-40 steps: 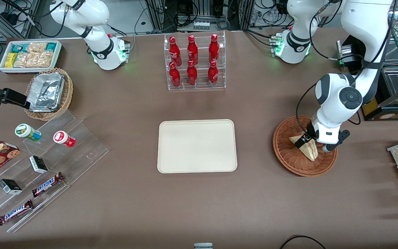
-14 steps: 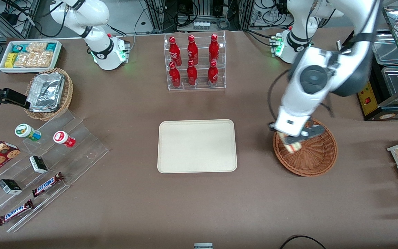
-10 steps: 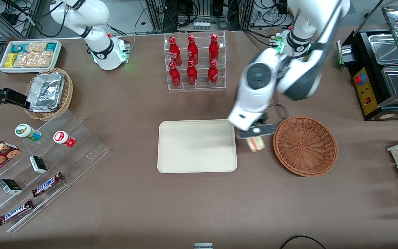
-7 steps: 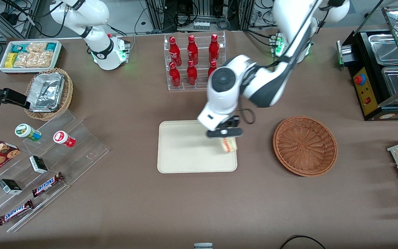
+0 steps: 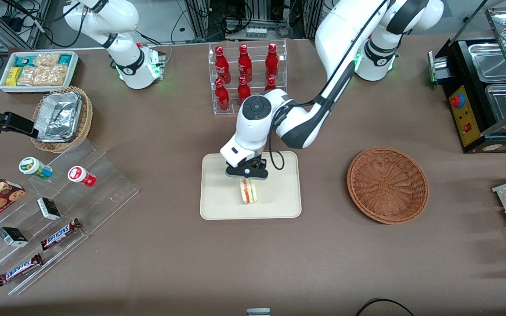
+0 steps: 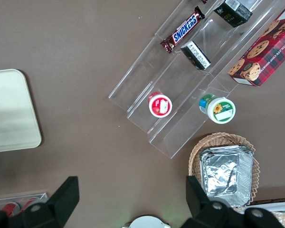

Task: Place sandwich from basket to tray
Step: 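Lift the sandwich and carry it over the cream tray, then lower the sandwich onto the tray and open the left gripper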

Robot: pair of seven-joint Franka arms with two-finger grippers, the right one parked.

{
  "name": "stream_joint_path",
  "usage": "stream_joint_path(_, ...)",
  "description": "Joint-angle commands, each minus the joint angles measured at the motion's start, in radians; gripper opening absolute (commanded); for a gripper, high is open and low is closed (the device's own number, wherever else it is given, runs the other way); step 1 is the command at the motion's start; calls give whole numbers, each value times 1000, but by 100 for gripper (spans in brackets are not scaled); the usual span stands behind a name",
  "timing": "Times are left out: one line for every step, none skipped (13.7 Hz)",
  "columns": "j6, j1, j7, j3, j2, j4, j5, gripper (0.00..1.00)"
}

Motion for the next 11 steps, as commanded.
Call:
stream_joint_path(24, 3, 11, 11, 30, 16, -16, 0)
stream_joint_path(22, 1, 23, 11, 30, 13, -46, 0)
stream_joint_path(19, 0, 38, 11, 24, -5, -66, 0)
stream_joint_path(15, -2, 43, 11, 20, -19, -77, 0)
stream_joint_path(10, -6, 43, 6, 21, -22, -92, 0)
stream_joint_path(-5, -6, 47, 0, 21, -27, -96, 0)
stream_joint_path(-7, -8, 47, -3, 26, -28, -96, 0)
stream_joint_path(-8, -8, 47, -3, 24, -28, -96, 0)
stream_joint_path(-11, -8, 49, -3, 23, -30, -96, 0)
stream_joint_path(-16, -8, 47, -3, 23, -28, -96, 18)
stream_joint_path(-23, -6, 47, -2, 21, -27, -96, 38)
